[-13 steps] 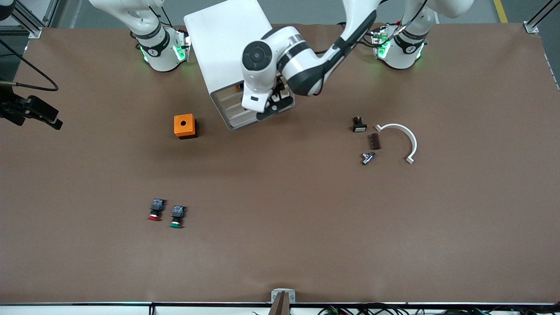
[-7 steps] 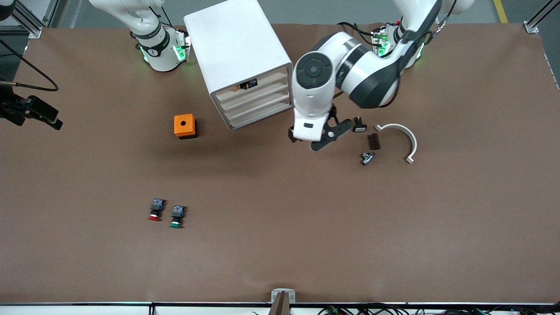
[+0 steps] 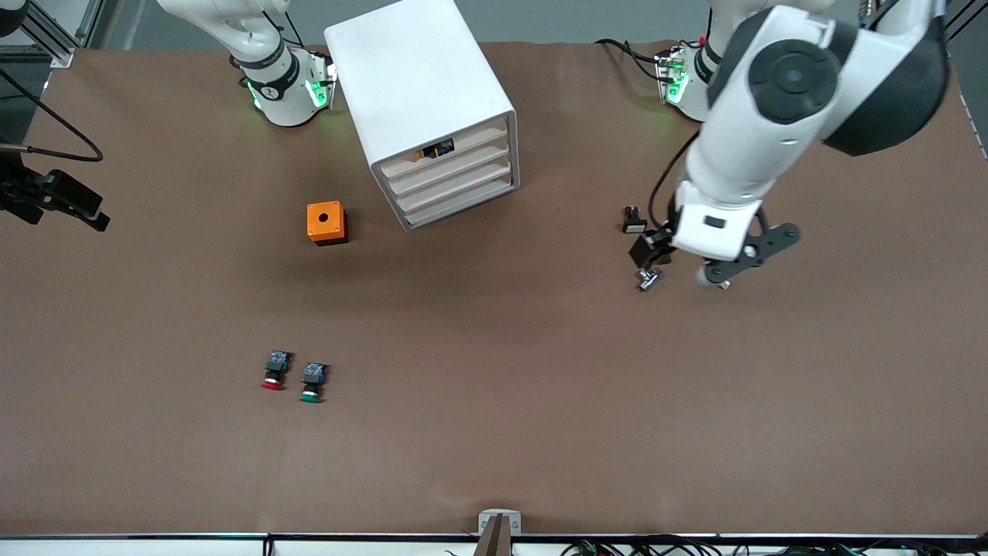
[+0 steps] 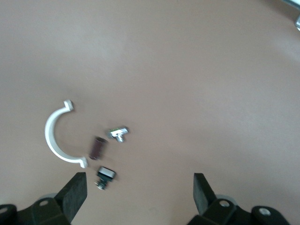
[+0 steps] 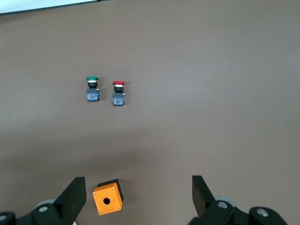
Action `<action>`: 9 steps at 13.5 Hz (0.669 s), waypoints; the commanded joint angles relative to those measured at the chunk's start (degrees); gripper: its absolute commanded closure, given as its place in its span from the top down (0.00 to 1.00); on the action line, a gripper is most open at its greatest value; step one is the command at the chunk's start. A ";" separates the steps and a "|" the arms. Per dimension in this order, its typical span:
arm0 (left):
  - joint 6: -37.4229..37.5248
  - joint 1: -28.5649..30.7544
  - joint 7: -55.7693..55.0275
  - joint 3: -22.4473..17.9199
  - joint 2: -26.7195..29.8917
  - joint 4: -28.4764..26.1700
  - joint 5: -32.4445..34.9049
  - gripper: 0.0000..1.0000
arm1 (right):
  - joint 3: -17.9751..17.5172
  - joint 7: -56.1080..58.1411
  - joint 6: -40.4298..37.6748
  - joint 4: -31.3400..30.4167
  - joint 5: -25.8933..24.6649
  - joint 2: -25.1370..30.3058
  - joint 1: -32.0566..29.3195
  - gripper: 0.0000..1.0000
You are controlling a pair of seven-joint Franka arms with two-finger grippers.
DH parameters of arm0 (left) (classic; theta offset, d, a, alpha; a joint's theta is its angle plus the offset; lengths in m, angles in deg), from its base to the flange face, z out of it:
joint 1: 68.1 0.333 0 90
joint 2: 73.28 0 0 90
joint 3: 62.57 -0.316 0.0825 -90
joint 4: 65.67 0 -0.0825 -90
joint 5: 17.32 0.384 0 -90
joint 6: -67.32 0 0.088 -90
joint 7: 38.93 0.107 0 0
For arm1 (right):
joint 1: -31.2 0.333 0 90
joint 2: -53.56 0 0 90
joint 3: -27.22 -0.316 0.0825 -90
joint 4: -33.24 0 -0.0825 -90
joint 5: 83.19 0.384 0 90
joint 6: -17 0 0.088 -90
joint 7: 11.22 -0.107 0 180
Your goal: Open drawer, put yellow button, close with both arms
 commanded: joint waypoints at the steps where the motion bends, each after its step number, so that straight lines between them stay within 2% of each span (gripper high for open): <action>1: 3.38 4.04 8.29 0.53 3.64 -1.07 0.75 1.00 | -2.72 0.23 0.21 -0.52 0.19 0.94 -2.99 1.00; 6: 8.92 10.99 24.64 0.01 9.18 -1.25 0.05 1.00 | -1.05 0.14 0.12 -0.61 0.19 0.94 -0.88 1.00; 9: 12.52 11.79 34.86 -2.10 13.83 -3.61 0.05 1.00 | -1.05 0.14 0.21 -0.61 0.19 0.94 -0.88 1.00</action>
